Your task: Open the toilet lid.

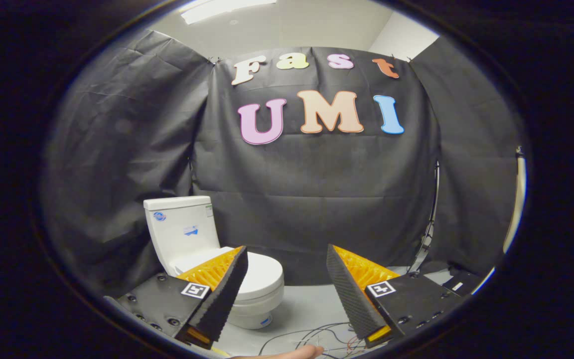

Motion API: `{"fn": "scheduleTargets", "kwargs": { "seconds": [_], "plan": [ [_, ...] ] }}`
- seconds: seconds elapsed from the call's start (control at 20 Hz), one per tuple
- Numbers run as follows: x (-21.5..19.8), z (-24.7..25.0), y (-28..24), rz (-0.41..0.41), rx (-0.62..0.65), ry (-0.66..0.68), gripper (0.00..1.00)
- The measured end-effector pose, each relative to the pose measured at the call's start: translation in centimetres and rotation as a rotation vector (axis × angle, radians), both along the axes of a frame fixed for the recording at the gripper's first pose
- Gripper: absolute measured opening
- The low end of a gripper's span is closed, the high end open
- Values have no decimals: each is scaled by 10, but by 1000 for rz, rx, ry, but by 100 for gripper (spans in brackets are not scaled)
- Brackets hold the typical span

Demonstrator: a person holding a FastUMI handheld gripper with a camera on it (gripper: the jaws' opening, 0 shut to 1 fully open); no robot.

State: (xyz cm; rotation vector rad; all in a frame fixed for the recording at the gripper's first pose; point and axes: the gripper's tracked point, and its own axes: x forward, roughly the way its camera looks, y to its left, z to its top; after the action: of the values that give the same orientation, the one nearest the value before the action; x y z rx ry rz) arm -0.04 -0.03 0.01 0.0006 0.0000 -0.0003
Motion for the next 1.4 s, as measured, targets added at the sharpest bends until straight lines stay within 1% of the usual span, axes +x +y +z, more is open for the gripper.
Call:
{"fn": "scheduleTargets", "kwargs": {
  "seconds": [0.75, 0.8, 0.85, 1.0, 1.1, 1.15, 1.25, 1.4],
  "plan": [
    [5, 0, 0, 3, -6, -11, 99],
    [11, -1, 2, 5, -10, -6, 99],
    [25, 1, 4, 6, -19, -9, 99],
    [52, 1, 14, 20, -75, -3, 99],
    [67, -1, 31, 62, -119, 2, 99],
    [78, 2, 34, 65, -107, -7, 99],
    [98, 6, 63, 118, -39, -42, 100],
    [118, -15, 98, 155, 13, -41, 99]
  ]
}}
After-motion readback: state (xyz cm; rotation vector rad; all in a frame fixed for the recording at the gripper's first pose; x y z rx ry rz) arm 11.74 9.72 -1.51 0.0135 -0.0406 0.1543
